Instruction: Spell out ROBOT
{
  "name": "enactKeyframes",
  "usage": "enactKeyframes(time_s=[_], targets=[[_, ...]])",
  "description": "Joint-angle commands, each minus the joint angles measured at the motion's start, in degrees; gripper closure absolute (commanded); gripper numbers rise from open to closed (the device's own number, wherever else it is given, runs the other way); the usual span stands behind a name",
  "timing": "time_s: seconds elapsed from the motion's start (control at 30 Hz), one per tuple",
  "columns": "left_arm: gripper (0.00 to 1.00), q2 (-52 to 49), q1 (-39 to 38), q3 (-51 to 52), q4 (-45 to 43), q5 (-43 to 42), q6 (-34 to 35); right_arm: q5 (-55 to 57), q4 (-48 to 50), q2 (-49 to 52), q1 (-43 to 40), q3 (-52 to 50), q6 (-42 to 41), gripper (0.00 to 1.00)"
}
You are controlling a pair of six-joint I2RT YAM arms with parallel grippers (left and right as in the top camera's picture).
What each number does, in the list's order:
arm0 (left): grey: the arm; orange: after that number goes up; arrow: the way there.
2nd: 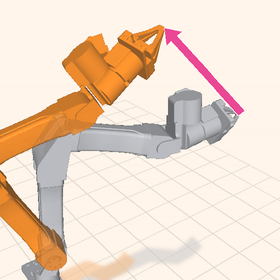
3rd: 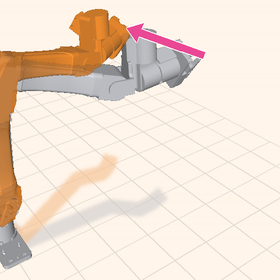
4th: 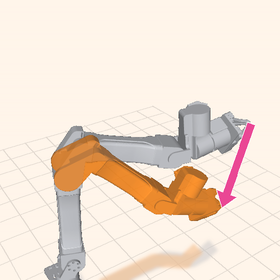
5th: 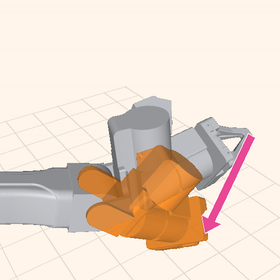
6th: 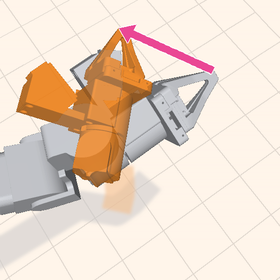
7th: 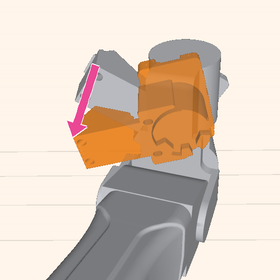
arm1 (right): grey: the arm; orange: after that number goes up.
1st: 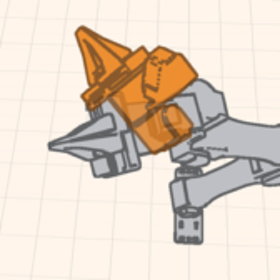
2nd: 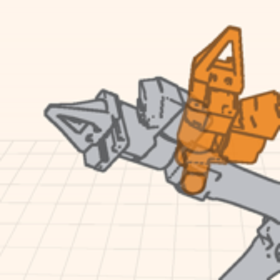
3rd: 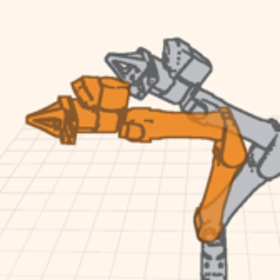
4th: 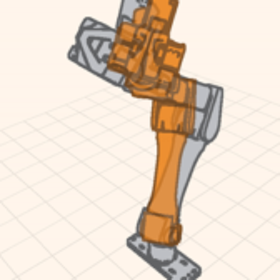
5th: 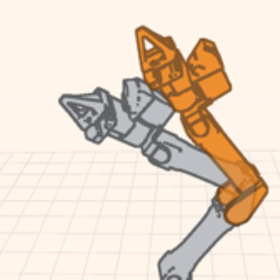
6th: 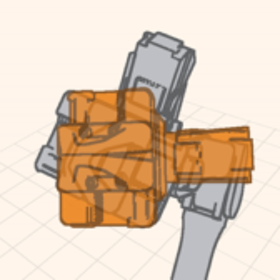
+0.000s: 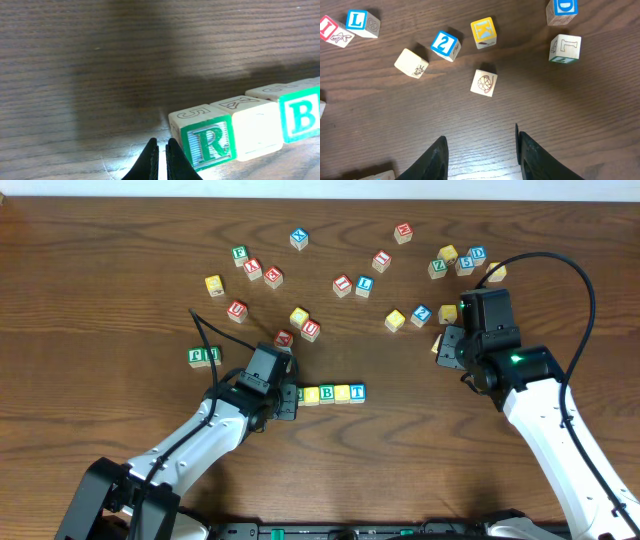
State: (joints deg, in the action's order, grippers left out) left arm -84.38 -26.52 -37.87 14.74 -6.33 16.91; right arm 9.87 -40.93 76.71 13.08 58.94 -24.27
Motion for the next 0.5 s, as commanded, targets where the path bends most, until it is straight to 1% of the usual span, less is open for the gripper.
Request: enactKeyframes(time_s=[0.0, 0.17, 0.23, 0.47], targets=[[0.93, -0.6, -0.2, 0.6, 0.3, 3.6, 1.3, 0.5, -0.1, -1.0, -0.3, 1.2, 0.6, 0.60], [0.93, -0.6, 0.5, 0.6, 0.8, 4.8, 2.2, 0.5, -0.1, -1.0, -0.3, 1.2, 0.6, 0.60], [0.93, -0.6, 1.3, 0.6, 1.5, 6.5, 4.3, 0.5, -0.1, -1.0, -0.3, 1.2, 0.6, 0.60], [0.92, 1.9, 4.8, 0.4, 2.4, 5.5, 4.8, 1.2, -0.3, -1.0, -0.3, 1.2, 0.8, 0.60]])
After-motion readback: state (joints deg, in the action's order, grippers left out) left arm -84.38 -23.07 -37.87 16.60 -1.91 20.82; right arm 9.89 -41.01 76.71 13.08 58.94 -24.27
